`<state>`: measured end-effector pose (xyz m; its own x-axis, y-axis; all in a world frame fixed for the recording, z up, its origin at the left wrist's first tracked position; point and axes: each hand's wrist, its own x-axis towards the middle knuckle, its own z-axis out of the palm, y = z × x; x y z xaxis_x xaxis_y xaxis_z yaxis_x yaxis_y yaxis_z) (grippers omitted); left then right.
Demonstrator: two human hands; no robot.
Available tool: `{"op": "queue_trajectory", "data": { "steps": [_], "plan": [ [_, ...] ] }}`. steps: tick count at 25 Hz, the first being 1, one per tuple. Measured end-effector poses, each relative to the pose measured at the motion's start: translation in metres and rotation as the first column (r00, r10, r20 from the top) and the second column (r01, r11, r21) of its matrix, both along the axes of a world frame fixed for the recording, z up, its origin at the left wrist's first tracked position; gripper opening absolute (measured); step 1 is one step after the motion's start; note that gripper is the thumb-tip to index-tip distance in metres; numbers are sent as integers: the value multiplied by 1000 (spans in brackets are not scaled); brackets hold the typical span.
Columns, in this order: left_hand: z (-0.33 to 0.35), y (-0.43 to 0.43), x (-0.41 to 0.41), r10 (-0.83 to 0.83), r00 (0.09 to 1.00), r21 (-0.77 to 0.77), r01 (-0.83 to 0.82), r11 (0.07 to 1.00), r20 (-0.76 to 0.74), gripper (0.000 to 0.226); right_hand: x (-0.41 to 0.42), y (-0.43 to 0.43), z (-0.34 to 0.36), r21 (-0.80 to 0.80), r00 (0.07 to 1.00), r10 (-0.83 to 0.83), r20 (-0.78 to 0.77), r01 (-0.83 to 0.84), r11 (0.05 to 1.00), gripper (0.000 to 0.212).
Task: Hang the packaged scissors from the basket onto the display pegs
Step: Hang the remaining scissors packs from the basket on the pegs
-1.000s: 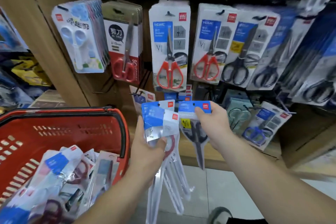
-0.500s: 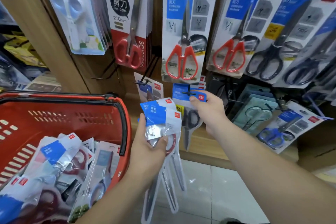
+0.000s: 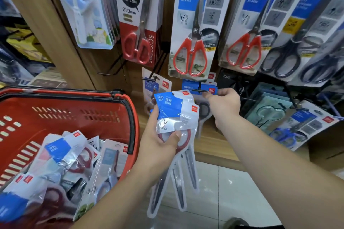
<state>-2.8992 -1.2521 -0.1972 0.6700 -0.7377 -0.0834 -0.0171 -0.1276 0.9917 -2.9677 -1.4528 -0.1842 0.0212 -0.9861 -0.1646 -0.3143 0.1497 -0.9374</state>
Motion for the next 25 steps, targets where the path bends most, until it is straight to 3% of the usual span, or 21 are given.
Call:
{"op": "queue_trajectory", "data": {
  "steps": [2,5,6,8,13,16,20,25],
  "plan": [
    [0,1,1,-31,999,-5,31,1000,18,70,-7,12,-6,106,998,59,-2,-58,993,26],
    [2,1,3,-89,996,-6,89,996,16,67,-21,31,-2,408,906,225,359,-369,835,29],
    [3,1,4,-108,994,-5,108,994,12,66,-25,32,3,403,855,253,453,-450,797,29],
    [4,1,3,-144,989,-7,144,989,7,62,-30,29,12,352,819,309,483,-505,788,30],
    [2,3,0,-96,995,12,97,995,-23,55,-32,23,6,362,849,198,490,-405,839,24],
    [1,6,3,7,1000,-2,-7,1000,-8,55,-35,18,0,258,892,196,408,-319,912,18],
    [5,7,4,-12,1000,3,12,1000,4,63,-29,16,-10,152,931,214,295,-266,952,16],
    [5,2,5,15,1000,0,-15,1000,-13,63,-15,9,-8,132,929,173,328,-226,965,8]
  ]
}}
